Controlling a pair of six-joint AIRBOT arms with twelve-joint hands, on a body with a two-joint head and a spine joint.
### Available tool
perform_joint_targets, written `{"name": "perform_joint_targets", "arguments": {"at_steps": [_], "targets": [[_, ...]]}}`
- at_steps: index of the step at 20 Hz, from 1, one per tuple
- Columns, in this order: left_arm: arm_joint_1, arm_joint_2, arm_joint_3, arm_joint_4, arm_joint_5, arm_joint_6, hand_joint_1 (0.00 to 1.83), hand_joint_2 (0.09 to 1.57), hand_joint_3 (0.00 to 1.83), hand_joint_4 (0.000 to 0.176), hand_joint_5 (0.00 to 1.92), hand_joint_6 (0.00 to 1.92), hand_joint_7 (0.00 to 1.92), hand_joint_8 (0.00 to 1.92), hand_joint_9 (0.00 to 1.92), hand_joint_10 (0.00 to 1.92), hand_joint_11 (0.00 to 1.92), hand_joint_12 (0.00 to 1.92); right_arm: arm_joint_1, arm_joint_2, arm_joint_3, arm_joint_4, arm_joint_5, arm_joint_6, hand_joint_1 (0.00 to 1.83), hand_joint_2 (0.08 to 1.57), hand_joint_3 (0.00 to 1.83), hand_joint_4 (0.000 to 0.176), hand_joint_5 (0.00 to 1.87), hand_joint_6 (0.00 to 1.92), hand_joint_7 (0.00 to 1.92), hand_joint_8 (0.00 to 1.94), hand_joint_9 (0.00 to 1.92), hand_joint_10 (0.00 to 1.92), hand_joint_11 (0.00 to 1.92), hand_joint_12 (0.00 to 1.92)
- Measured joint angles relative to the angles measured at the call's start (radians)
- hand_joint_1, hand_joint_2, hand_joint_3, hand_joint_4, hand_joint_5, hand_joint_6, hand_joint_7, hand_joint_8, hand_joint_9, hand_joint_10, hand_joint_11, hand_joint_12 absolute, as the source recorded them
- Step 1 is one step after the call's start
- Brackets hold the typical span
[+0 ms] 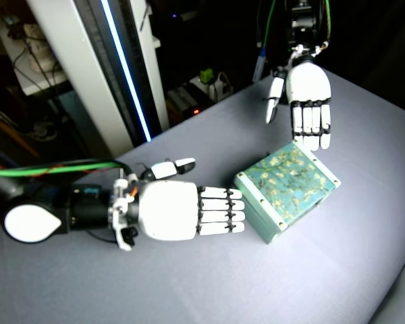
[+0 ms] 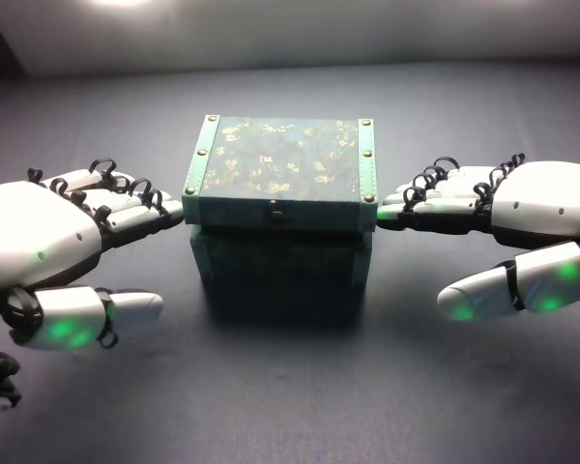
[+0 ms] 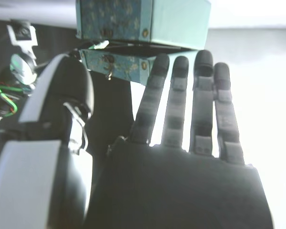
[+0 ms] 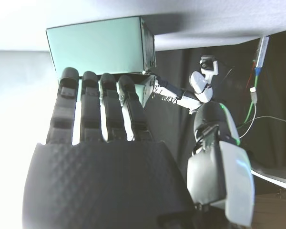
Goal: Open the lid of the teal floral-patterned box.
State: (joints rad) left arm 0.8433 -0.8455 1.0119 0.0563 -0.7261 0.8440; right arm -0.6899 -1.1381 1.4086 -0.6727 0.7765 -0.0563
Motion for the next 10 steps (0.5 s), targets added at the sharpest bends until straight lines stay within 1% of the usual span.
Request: {"name": "perform_joint_targets", "arguments": {"at_steps": [1,2,3,4,5,6,7,8,9,10], "targets": [[0.0,0.0,0.0,0.002,-0.005,0.0,0.06,1.39,0.0,0.0,0.09,0.0,0.2,0.0,0.29,0.0,0.0,0.53,0.0,0.0,0.0,0.0,0.0,0.0,0.0,1.2,0.01,0.0,0.06,0.0,0.06,0.01,0.03,0.01,0.0,0.04],[-0.002,0.0,0.0,0.004,-0.011,0.0,0.06,1.39,0.0,0.0,0.09,0.0,0.2,0.0,0.29,0.0,0.0,0.53,0.0,0.0,-0.002,0.0,0.004,0.0,0.0,1.2,0.01,0.0,0.06,0.0,0.06,0.01,0.03,0.01,0.0,0.04],[-0.002,0.0,0.0,0.005,-0.023,0.0,0.02,1.38,0.0,0.0,0.08,0.0,0.19,0.0,0.29,0.0,0.0,0.68,0.0,0.0,-0.003,0.008,0.012,-0.003,0.0,1.2,0.01,0.0,0.07,0.01,0.08,0.01,0.05,0.01,0.03,0.05],[-0.002,-0.001,0.0,0.005,-0.03,0.0,0.0,1.37,0.0,0.0,0.06,0.0,0.17,0.0,0.28,0.0,0.0,0.9,0.0,0.0,-0.004,0.018,0.017,-0.008,0.0,1.17,0.0,0.0,0.07,0.0,0.07,0.01,0.06,0.01,0.05,0.06],[-0.002,-0.001,0.0,0.002,-0.034,0.0,0.0,1.37,0.0,0.0,0.06,0.0,0.17,0.0,0.28,0.0,0.0,0.9,0.0,0.0,-0.005,0.027,0.021,-0.012,0.0,1.17,0.0,0.0,0.07,0.0,0.07,0.01,0.06,0.01,0.05,0.06],[-0.002,-0.006,0.001,-0.01,-0.045,0.0,0.0,1.37,0.0,0.007,0.0,0.0,0.14,0.01,0.27,0.01,0.0,0.9,0.0,0.0,-0.006,0.043,0.031,-0.021,0.0,1.17,0.0,0.0,0.08,0.01,0.08,0.01,0.07,0.01,0.07,0.06],[-0.002,-0.01,0.002,-0.016,-0.048,0.001,0.0,1.37,0.0,0.012,0.0,0.0,0.12,0.0,0.21,0.0,0.0,0.89,0.0,0.0,-0.006,0.05,0.036,-0.023,0.0,1.19,0.01,0.0,0.07,0.0,0.08,0.01,0.08,0.01,0.08,0.06],[-0.002,-0.012,0.003,-0.018,-0.05,0.002,0.0,1.38,0.0,0.0,0.0,0.0,0.11,0.0,0.17,0.01,0.0,0.76,0.0,0.0,-0.01,0.058,0.042,-0.025,0.0,1.17,0.0,0.0,0.06,0.0,0.08,0.01,0.08,0.02,0.09,0.07],[-0.002,-0.012,0.003,-0.012,-0.052,0.003,0.0,1.39,0.0,0.0,0.0,0.0,0.11,0.0,0.17,0.01,0.0,0.62,0.0,0.0,-0.011,0.057,0.051,-0.025,0.0,1.16,0.0,0.0,0.06,0.0,0.09,0.01,0.09,0.02,0.1,0.07],[-0.002,-0.012,0.003,-0.01,-0.053,0.003,0.0,1.38,0.0,0.0,0.04,0.02,0.15,0.02,0.18,0.01,0.0,0.59,0.0,0.0,-0.011,0.058,0.054,-0.026,0.0,1.13,0.0,0.0,0.05,0.0,0.07,0.0,0.08,0.01,0.08,0.06]]}}
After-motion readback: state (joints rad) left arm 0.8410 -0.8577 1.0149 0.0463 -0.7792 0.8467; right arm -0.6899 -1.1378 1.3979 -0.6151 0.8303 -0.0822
